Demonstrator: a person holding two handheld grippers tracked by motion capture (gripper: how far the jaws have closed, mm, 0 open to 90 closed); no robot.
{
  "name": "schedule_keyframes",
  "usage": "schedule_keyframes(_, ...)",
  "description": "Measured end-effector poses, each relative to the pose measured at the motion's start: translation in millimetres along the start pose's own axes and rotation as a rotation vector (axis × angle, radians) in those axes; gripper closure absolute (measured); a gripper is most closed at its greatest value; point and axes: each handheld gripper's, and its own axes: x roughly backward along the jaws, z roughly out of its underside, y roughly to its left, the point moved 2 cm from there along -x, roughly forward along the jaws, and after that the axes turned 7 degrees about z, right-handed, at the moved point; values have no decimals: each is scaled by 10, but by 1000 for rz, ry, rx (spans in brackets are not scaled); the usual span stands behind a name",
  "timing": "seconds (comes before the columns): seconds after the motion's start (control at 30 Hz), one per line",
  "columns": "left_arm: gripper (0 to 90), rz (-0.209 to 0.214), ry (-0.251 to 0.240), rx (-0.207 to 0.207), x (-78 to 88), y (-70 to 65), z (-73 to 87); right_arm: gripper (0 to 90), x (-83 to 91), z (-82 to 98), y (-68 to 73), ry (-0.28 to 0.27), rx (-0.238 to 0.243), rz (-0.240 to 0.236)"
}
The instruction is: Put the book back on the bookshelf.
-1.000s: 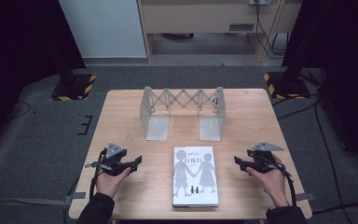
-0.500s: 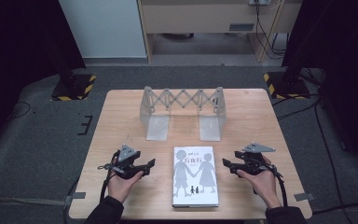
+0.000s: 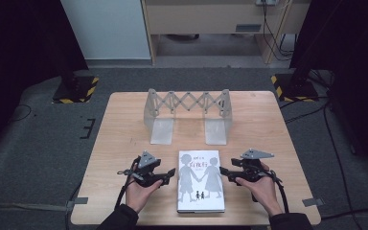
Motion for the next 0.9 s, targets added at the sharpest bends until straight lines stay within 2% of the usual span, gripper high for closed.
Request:
schedule_keyframes(0.1,253,25,10,12,-82,-51,5,320,-32,4,43,3,7,-13)
schedule_keyframes(0.3,246,56,79,-27,-262,-173,60,318,-95,34,108,24,6,-45)
schedule_keyframes(0.43,192,82,77,0,-307,-185,78,318,-126,58,120,31,-19,-76)
schedule_keyframes(0.53,140,91,70,27,-326,-154,93,320,-154,68,136,42,-7,-77)
schedule_keyframes(0.73,121,118,48,23,-373,-144,109,348,-194,78,158,55,-26,-106)
schedule_keyframes(0.8,121,132,41,8,-390,-143,116,350,-198,78,157,55,-32,-109)
schedule_keyframes(0.9,122,146,30,13,-406,-145,125,364,-211,80,153,56,-44,-121)
